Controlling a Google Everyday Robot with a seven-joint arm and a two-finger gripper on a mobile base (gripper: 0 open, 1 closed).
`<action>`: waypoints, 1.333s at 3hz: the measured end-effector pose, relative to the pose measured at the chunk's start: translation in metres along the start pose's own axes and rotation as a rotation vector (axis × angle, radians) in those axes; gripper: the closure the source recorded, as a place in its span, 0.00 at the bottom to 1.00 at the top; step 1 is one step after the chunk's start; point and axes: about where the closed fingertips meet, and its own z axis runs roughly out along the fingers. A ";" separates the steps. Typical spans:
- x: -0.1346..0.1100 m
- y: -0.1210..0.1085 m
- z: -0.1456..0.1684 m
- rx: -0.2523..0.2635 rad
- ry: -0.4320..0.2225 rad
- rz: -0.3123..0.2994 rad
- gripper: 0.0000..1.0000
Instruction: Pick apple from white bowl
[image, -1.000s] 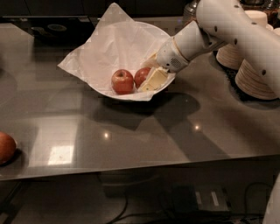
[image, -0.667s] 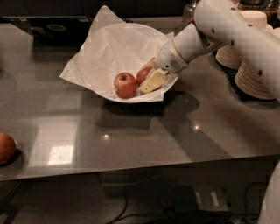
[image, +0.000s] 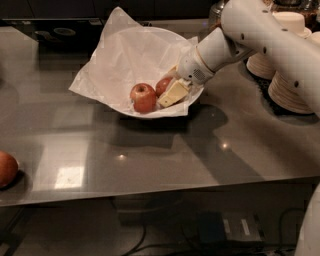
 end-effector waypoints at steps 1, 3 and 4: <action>0.000 0.000 0.000 0.000 0.000 0.000 1.00; -0.024 0.008 -0.014 -0.005 -0.084 -0.037 1.00; -0.054 0.018 -0.034 -0.006 -0.169 -0.096 1.00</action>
Offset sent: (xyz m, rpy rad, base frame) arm -0.0049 0.0060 0.0153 0.0554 -0.0236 0.0225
